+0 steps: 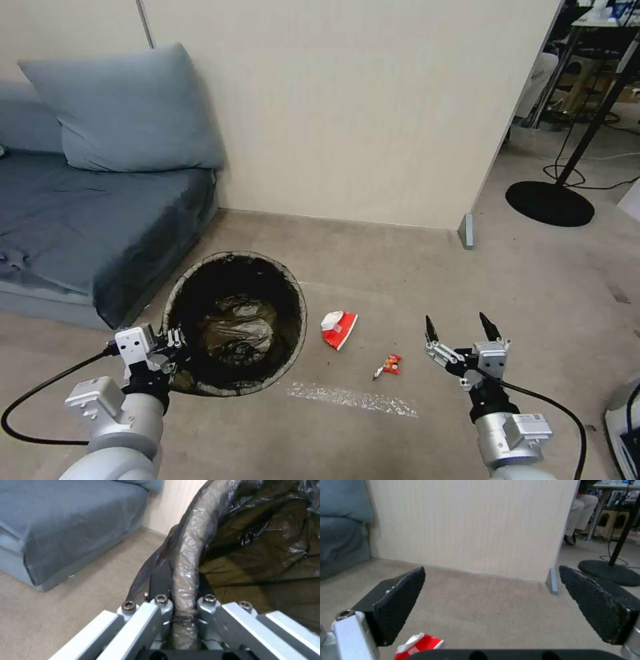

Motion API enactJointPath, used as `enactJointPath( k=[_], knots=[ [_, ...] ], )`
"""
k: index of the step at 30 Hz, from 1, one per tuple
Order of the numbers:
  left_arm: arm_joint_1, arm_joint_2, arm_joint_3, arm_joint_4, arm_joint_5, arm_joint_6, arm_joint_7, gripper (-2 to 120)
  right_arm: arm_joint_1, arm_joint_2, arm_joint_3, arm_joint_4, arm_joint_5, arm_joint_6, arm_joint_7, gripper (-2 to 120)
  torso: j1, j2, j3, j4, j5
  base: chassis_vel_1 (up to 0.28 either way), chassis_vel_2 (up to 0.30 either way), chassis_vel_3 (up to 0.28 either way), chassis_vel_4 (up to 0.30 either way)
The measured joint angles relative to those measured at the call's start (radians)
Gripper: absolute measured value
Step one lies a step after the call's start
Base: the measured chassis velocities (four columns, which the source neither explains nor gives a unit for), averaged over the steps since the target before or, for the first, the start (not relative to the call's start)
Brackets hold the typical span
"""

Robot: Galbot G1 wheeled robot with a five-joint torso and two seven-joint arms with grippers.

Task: Pick up the trash bin, then pick up the garbage from the floor and place it into the trash bin.

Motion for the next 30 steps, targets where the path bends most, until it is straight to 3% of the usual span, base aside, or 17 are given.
enactJointPath(
  k=[5,12,17,30],
  knots=[
    [0.001,0.012,-0.005,-0.009,-0.002,0.0,0.0,3,0.008,-0.094,0.001,-0.019,0.04,-0.027,0.014,100,0.0,0.0,0.0,0.0,0.0,0.0,0.0,0.0,0.0],
    [0.012,0.031,-0.027,-0.03,-0.014,0.001,0.003,3,0.065,-0.285,-0.008,-0.11,0.162,-0.115,0.054,100,0.0,0.0,0.0,0.0,0.0002,0.0,0.0,0.0,0.0],
    [0.029,0.035,-0.039,-0.03,-0.015,0.002,0.008,3,0.094,-0.366,-0.029,-0.17,0.245,-0.166,0.066,100,0.0,0.0,0.0,0.0,0.0001,0.0,0.0,0.0,0.0],
    [0.056,0.026,-0.036,-0.031,0.007,0.003,0.013,3,0.146,-0.465,-0.105,-0.346,0.308,-0.182,0.055,100,0.0,0.0,0.0,0.0,-0.0001,0.0,0.0,0.0,0.0]
  ],
)
